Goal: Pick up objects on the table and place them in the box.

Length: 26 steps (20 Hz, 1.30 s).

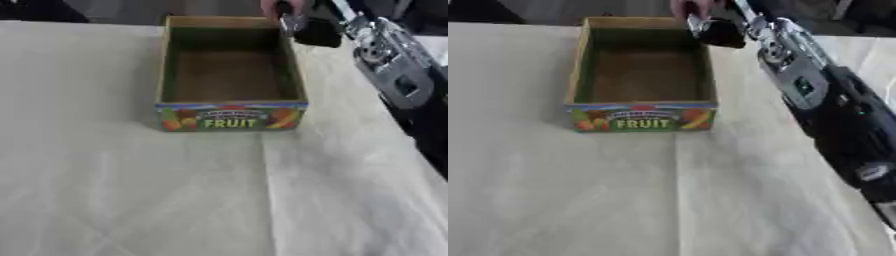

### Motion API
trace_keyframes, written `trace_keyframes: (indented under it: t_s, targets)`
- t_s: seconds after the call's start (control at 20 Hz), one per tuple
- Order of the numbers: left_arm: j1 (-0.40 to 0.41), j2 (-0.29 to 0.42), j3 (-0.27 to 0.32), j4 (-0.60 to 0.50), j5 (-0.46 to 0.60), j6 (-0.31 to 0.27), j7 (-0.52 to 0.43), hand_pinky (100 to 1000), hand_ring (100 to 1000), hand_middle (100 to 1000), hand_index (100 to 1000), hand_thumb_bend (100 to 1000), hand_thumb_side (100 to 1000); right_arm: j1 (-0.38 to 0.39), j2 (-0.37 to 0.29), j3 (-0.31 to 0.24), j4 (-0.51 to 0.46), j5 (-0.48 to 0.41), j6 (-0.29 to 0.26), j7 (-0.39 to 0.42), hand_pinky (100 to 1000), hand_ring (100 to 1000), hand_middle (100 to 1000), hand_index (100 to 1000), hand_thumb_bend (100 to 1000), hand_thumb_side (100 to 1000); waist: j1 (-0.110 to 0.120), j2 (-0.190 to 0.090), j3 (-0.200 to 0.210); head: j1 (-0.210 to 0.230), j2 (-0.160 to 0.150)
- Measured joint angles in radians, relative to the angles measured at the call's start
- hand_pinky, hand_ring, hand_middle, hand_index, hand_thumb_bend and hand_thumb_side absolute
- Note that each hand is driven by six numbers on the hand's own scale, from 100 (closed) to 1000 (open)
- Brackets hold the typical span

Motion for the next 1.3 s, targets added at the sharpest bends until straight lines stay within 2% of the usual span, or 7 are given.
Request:
trace_keyframes:
  t_s: [0.5,0.75,0.95,1.05,1.1,1.25,1.3]
  targets:
    - [-0.001,0.0,-0.005,0.0,0.001,0.005,-0.005,521,514,579,744,100,842,-0.008,0.054,0.039,0.043,0.093,-0.041,0.027,531,663,519,595,100,510,-0.006,0.0,0.013,-0.019,-0.002]
    - [-0.002,-0.001,-0.006,0.0,0.001,0.007,-0.007,521,514,578,744,100,845,-0.008,0.077,0.064,0.062,0.188,-0.095,0.063,545,689,524,589,100,530,-0.015,0.001,0.024,-0.024,-0.009]
    - [-0.006,-0.001,-0.006,0.0,0.001,0.01,-0.01,520,514,579,744,100,846,-0.008,0.089,0.077,0.078,0.29,-0.154,0.089,561,721,543,638,100,547,-0.022,0.004,0.031,-0.028,-0.01]
    - [-0.009,-0.001,-0.006,0.0,0.001,0.01,-0.01,520,514,579,744,100,846,-0.011,0.091,0.08,0.087,0.344,-0.183,0.106,589,751,602,676,100,581,-0.027,0.007,0.037,-0.032,-0.01]
    - [-0.01,-0.001,-0.006,0.0,0.001,0.01,-0.011,520,514,579,744,100,846,-0.016,0.093,0.083,0.093,0.373,-0.199,0.121,589,751,602,676,100,581,-0.029,0.008,0.041,-0.033,-0.011]
    - [-0.01,-0.001,-0.006,0.0,0.001,0.01,-0.011,517,513,578,744,100,847,-0.032,0.101,0.088,0.108,0.45,-0.248,0.177,611,776,668,733,100,778,-0.035,0.008,0.048,-0.042,-0.015]
    - [-0.01,-0.001,-0.006,0.0,0.001,0.011,-0.011,516,513,578,744,100,847,-0.037,0.104,0.088,0.11,0.467,-0.26,0.194,615,781,681,749,100,766,-0.036,0.008,0.048,-0.045,-0.016]
